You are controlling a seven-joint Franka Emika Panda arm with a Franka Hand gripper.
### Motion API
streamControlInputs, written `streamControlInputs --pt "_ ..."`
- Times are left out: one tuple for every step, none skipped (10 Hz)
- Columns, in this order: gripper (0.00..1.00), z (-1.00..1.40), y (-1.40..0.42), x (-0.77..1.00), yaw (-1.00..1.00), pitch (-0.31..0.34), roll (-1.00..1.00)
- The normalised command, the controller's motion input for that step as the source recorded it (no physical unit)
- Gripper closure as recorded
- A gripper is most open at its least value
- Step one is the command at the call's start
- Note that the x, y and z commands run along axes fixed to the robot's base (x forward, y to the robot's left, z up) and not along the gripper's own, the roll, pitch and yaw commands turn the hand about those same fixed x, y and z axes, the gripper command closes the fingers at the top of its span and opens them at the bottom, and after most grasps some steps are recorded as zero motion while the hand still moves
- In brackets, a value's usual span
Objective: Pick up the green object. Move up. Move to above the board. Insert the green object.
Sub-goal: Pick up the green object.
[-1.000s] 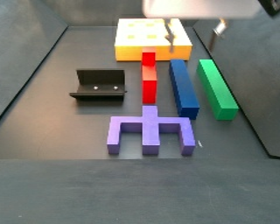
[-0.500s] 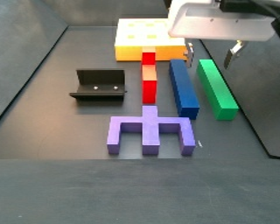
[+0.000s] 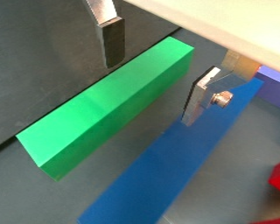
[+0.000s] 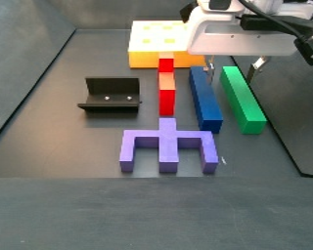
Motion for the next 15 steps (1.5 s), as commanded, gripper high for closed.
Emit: streamControlInputs --pt "0.0 -0.11 -0.01 -0.08 0.0 -0.096 0.17" --pt "0.0 -0.18 0.0 -0.05 0.0 -0.123 0.18" --pt "0.0 -0.33 0.0 -0.19 0.0 -0.206 0.23" --pt "0.0 -0.24 0.0 -0.21 0.0 -0.219 0.17" --pt "0.0 -0.01 0.0 -0.18 0.0 -0.267 0.11" --pt "0.0 -0.1 0.0 -0.15 0.0 -0.291 0.12" --pt "0.0 -0.16 0.0 0.0 0.0 -0.214 0.13" --pt "0.0 -0.22 0.04 0.01 0.0 -0.014 0.16" --pt "0.0 -0.25 0.11 -0.1 -0.05 -0.033 0.13" --pt "0.0 -0.32 0.11 -0.1 -0.02 -0.097 0.12" --pt "0.0 -0.26 0.1 -0.11 -0.02 -0.094 0.11" --pt "0.0 -0.16 0.03 -0.16 -0.02 -0.106 0.09" --pt "0.0 -0.11 0.0 -0.12 0.0 -0.11 0.1" --pt "0.0 -0.05 0.0 0.0 0.0 -0.066 0.09" --pt "0.0 0.0 0.0 0.0 0.0 0.0 0.06"
